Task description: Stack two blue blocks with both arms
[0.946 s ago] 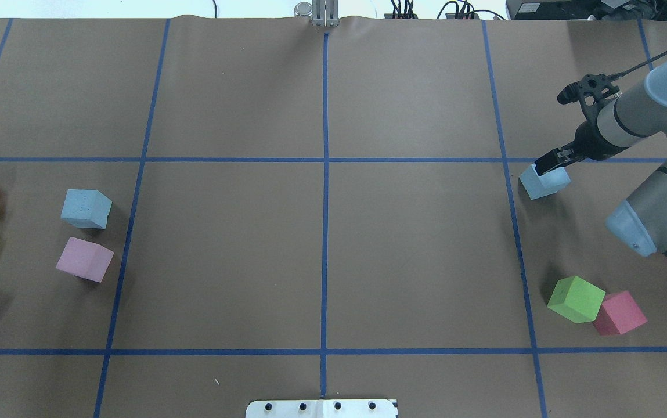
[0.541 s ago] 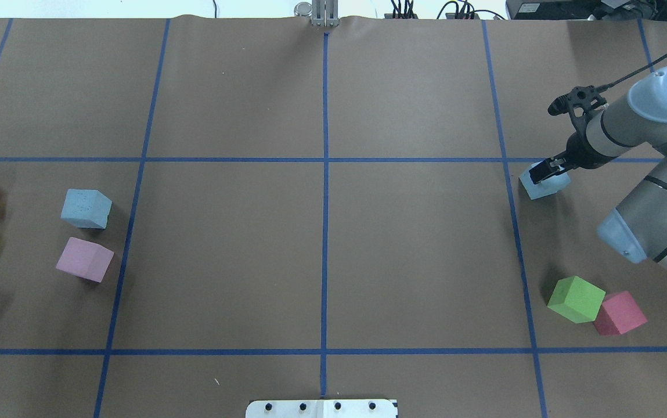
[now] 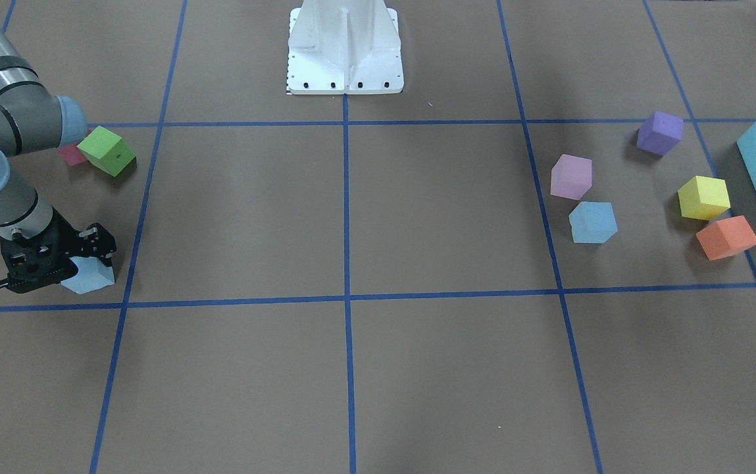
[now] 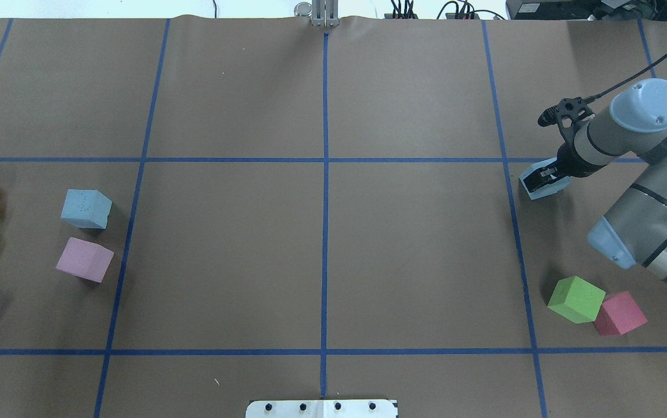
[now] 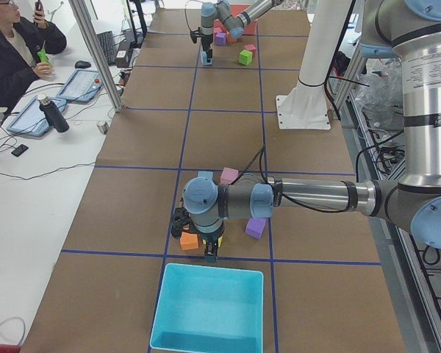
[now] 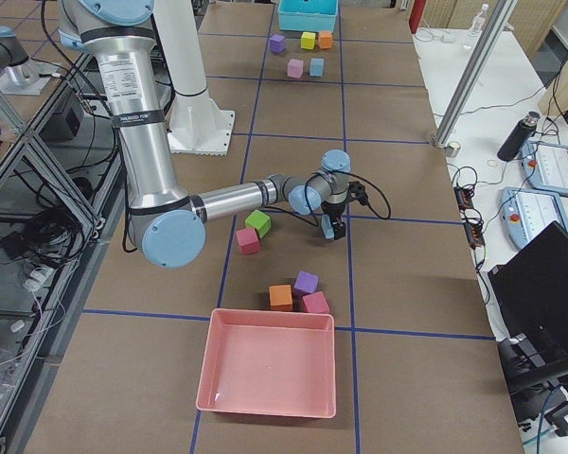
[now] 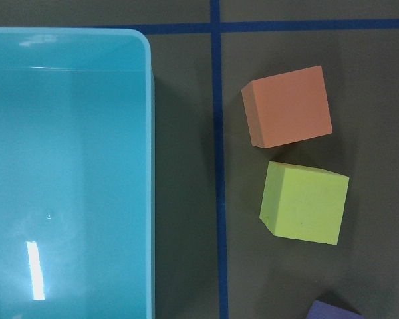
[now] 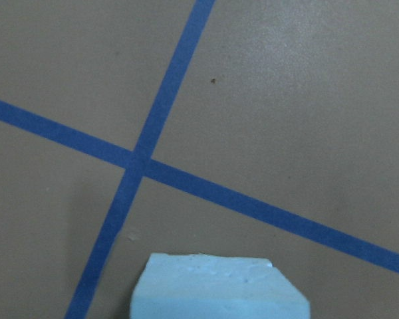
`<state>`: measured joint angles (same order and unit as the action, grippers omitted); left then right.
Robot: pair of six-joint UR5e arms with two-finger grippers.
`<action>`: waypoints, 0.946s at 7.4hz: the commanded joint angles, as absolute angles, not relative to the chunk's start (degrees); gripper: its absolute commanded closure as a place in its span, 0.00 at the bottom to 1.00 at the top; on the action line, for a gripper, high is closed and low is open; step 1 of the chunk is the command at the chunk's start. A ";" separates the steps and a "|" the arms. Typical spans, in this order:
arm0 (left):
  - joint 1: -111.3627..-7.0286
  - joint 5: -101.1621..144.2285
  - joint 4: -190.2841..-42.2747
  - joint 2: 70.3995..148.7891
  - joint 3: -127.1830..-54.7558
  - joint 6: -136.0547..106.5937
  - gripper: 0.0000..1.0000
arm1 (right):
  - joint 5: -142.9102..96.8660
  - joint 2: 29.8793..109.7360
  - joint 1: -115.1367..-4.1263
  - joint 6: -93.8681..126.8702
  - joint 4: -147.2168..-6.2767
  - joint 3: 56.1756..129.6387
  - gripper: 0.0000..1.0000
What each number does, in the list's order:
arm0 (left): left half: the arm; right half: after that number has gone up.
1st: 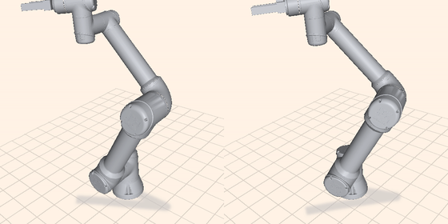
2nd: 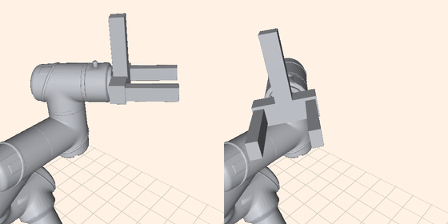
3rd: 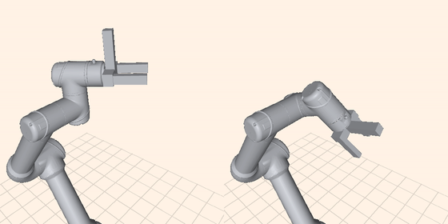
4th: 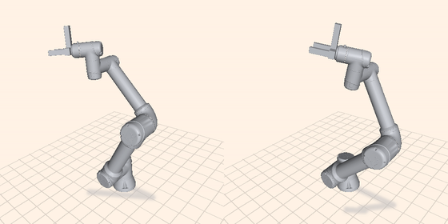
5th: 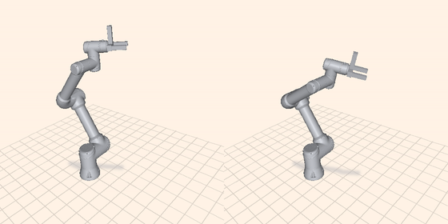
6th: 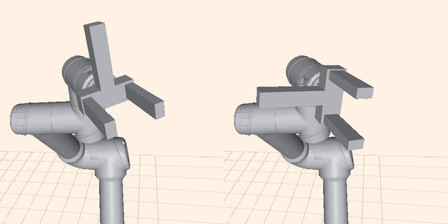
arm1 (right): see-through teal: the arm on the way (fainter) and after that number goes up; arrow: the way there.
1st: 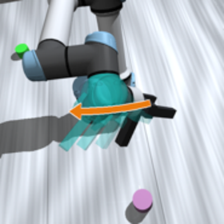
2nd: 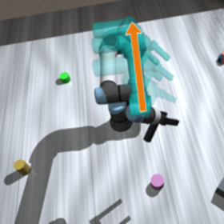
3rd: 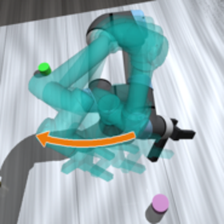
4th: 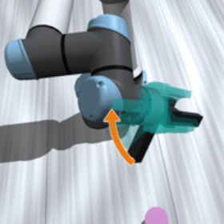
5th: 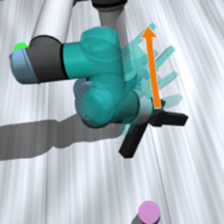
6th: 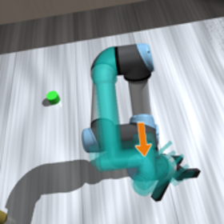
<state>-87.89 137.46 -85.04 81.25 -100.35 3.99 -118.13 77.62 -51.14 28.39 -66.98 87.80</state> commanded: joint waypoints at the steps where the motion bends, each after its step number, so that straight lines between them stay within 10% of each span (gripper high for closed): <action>1: -87.89 137.46 -86.48 81.12 -100.20 3.96 0.02 | -118.30 77.43 -50.98 28.39 -66.97 88.24 1.00; 7: -87.89 137.46 -86.48 81.12 -99.93 3.96 0.02 | -106.36 51.22 -35.98 67.27 -80.34 86.06 1.00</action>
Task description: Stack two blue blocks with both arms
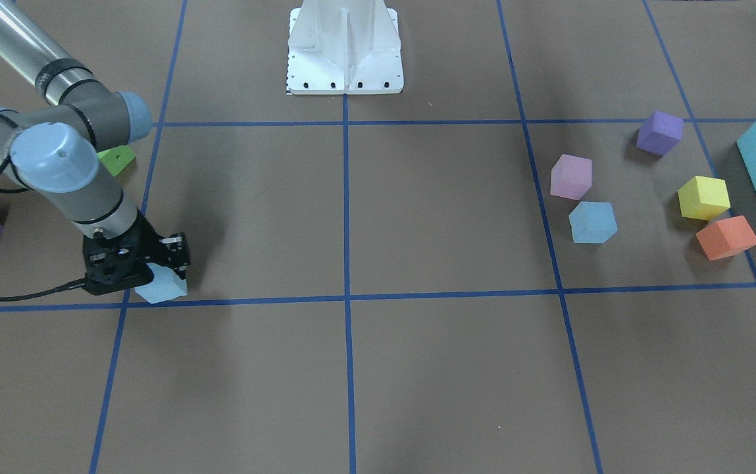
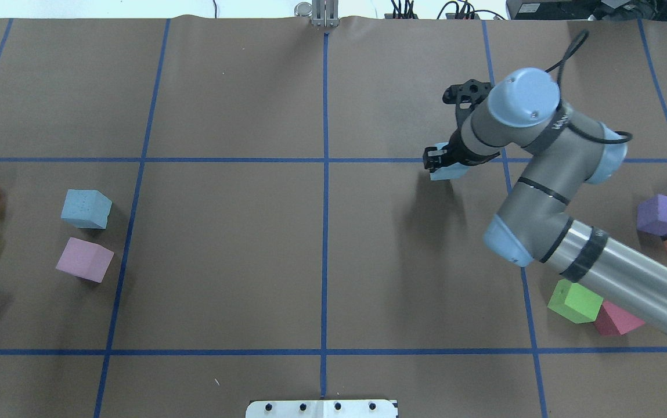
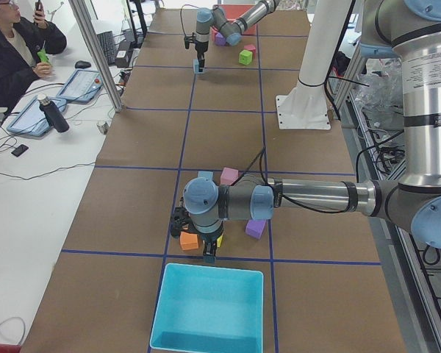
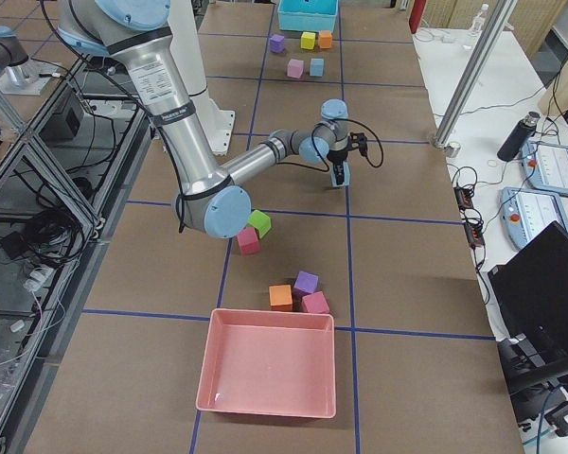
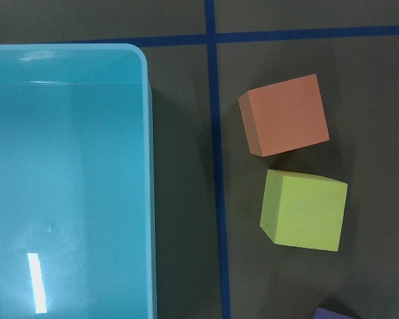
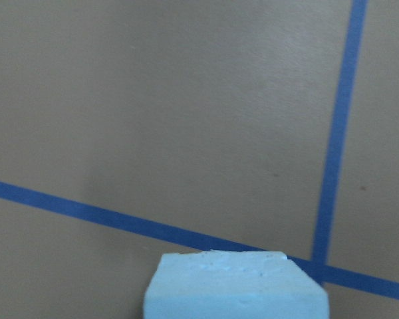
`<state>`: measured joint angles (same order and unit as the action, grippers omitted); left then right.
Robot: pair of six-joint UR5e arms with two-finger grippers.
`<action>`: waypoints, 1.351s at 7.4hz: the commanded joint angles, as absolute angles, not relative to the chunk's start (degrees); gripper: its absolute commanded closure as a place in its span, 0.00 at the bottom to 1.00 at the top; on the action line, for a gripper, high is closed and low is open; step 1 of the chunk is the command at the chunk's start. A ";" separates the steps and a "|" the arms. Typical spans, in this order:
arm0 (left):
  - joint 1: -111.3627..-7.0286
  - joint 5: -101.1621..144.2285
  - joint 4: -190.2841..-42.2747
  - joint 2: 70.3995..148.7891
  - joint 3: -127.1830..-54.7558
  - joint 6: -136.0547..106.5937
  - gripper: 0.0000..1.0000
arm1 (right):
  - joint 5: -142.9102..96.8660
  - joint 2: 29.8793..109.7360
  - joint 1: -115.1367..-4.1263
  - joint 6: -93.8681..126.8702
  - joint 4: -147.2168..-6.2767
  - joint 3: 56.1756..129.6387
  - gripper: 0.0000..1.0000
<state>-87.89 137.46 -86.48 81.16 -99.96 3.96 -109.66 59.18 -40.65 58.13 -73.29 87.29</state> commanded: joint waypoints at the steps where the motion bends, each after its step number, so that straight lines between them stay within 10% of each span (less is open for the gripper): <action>1: -87.89 137.46 -86.48 81.12 -99.84 3.96 0.02 | -106.35 45.58 -33.69 70.54 -86.68 84.39 1.00; 4: -87.89 137.46 -86.48 81.12 -99.58 3.96 0.02 | -103.38 39.91 -27.26 73.39 -91.93 81.84 0.98; 6: -87.89 137.46 -86.48 81.12 -99.58 3.96 0.02 | -103.36 38.24 -25.85 73.39 -91.76 80.16 0.79; 7: -87.89 137.46 -86.48 81.12 -99.58 4.04 0.02 | -103.27 38.23 -25.23 73.39 -91.58 80.16 0.65; 8: -87.89 137.46 -86.48 81.12 -99.58 4.04 0.02 | -103.18 38.41 -24.96 73.21 -91.41 80.07 0.22; 9: -87.89 137.46 -86.48 81.04 -99.58 4.04 0.02 | -103.10 38.41 -24.87 72.86 -91.32 80.07 0.02; 10: -87.89 137.46 -86.48 81.04 -99.58 3.96 0.02 | -102.92 38.50 -24.87 72.77 -91.32 80.07 0.01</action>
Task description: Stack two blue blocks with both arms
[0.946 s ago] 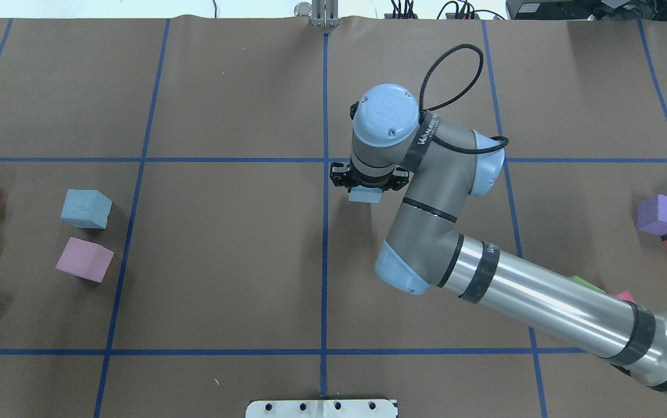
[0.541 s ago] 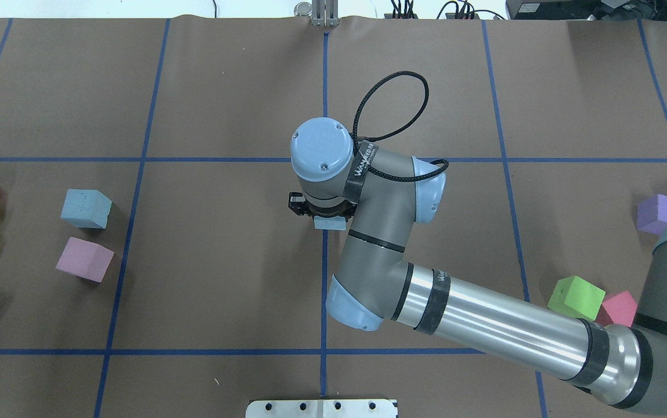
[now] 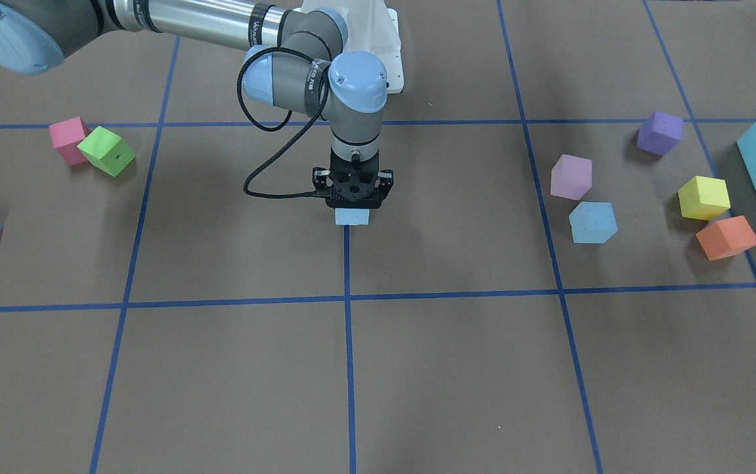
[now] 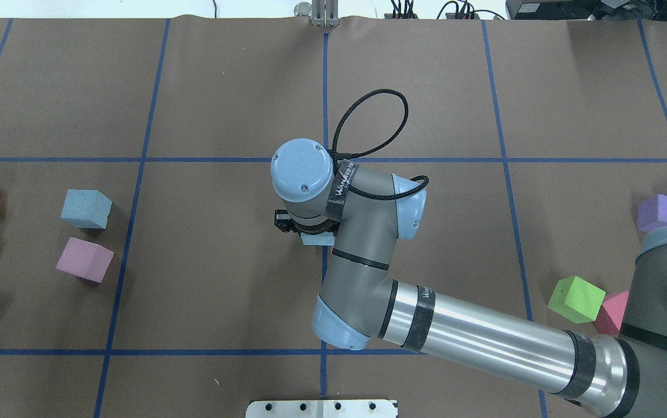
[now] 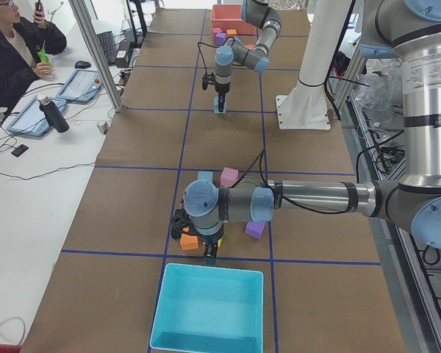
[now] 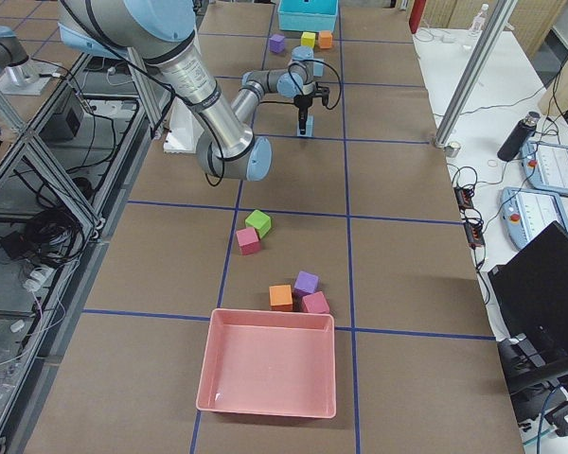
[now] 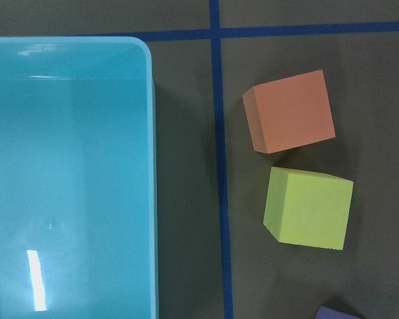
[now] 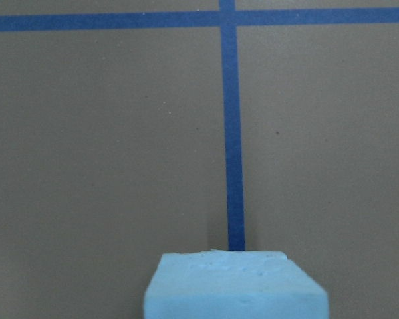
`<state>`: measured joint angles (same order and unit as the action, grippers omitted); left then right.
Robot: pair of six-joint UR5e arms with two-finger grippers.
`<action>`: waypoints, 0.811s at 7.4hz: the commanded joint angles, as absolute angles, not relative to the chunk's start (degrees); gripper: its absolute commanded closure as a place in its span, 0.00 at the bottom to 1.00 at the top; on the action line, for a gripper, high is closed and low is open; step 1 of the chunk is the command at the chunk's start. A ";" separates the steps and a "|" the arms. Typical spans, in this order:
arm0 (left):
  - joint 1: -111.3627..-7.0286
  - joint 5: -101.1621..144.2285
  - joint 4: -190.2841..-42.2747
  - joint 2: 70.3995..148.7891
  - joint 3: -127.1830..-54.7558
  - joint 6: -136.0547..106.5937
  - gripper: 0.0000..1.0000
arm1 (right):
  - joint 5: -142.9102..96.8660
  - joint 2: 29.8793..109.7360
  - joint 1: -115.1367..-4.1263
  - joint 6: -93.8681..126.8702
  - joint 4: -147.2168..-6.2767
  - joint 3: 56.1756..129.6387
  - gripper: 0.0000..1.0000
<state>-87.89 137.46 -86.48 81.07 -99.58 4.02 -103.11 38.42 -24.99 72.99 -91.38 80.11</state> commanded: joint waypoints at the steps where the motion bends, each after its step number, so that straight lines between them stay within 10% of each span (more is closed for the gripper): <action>1: -87.89 137.46 -86.48 81.04 -99.49 4.04 0.02 | -102.75 38.58 -24.87 72.60 -91.23 80.07 0.01; 6: -88.07 137.37 -86.40 81.12 -100.80 3.96 0.02 | -114.03 39.28 -40.55 61.84 -92.54 85.08 0.00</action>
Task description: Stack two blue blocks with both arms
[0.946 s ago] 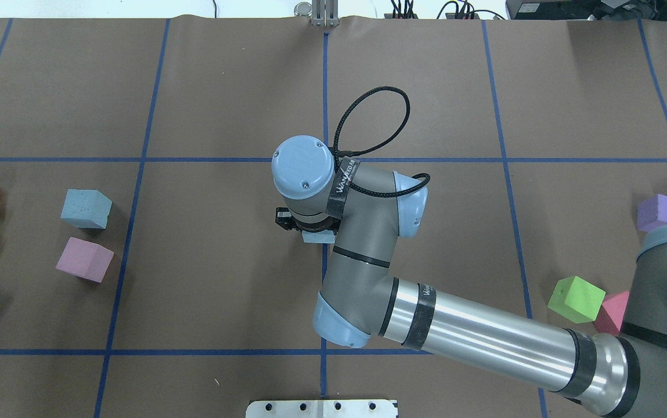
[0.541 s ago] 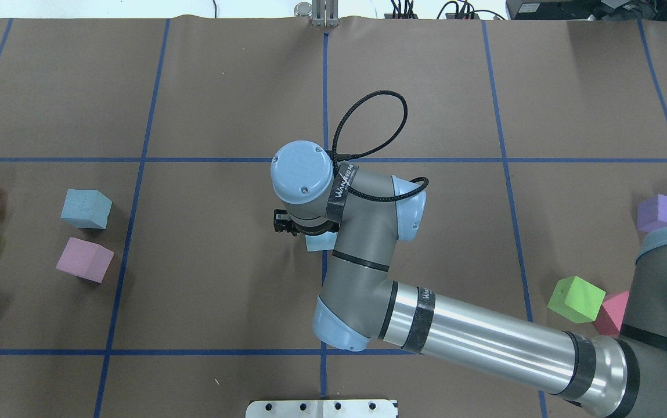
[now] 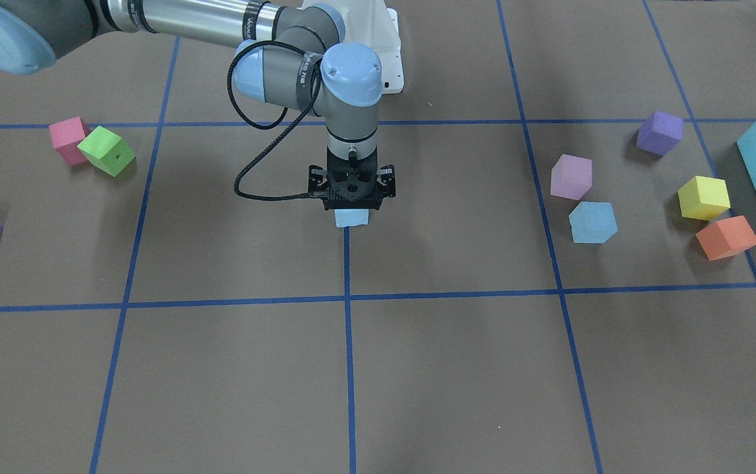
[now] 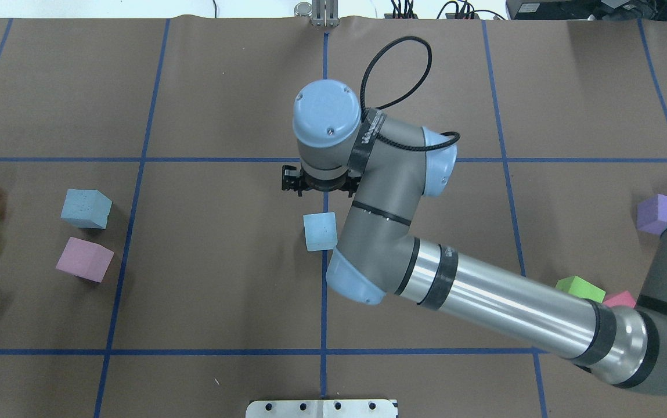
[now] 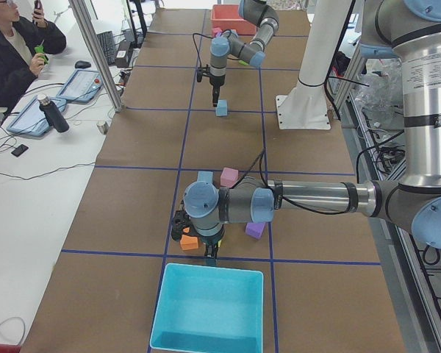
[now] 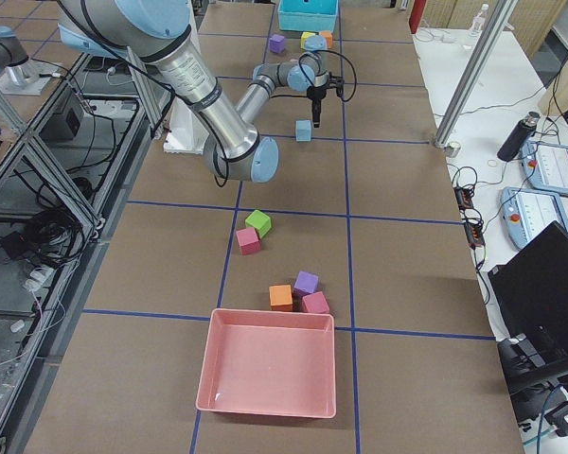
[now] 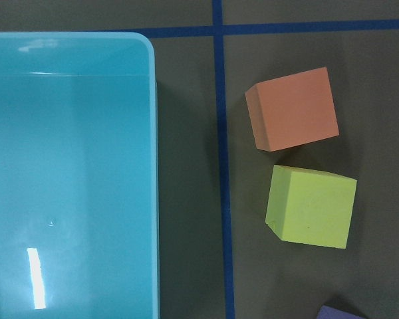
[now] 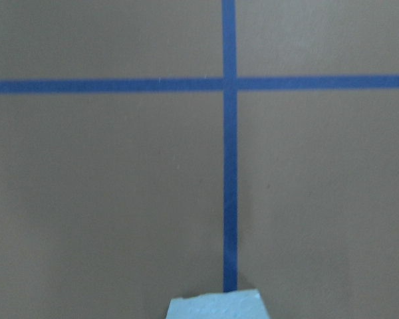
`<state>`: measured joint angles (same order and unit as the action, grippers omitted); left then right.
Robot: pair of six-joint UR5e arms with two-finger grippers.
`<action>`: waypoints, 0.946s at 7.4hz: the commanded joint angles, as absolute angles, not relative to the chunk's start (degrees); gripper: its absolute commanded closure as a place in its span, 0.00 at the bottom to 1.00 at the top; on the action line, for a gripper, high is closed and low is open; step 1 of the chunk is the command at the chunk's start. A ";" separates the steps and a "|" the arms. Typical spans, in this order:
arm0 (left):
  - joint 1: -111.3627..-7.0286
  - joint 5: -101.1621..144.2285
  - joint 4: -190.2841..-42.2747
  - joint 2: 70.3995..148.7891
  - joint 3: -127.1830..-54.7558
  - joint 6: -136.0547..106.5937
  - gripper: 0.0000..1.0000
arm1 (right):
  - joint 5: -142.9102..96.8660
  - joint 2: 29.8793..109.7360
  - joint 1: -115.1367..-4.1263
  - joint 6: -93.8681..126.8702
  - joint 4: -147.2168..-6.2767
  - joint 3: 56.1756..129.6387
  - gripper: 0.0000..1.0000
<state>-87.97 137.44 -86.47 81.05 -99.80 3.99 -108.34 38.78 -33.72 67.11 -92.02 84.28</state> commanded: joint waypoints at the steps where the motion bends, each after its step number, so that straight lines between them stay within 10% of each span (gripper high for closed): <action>1: -88.07 135.55 -86.57 82.52 -101.51 3.96 0.02 | -115.47 40.42 -45.83 56.04 -93.68 85.51 0.00; 7: -88.07 130.25 -96.94 96.23 -102.20 2.47 0.02 | -131.04 64.10 -77.14 9.04 -93.43 87.17 0.00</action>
<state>-88.14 129.96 -94.69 94.00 -101.57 3.38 -129.74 57.19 -72.25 19.30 -93.50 86.13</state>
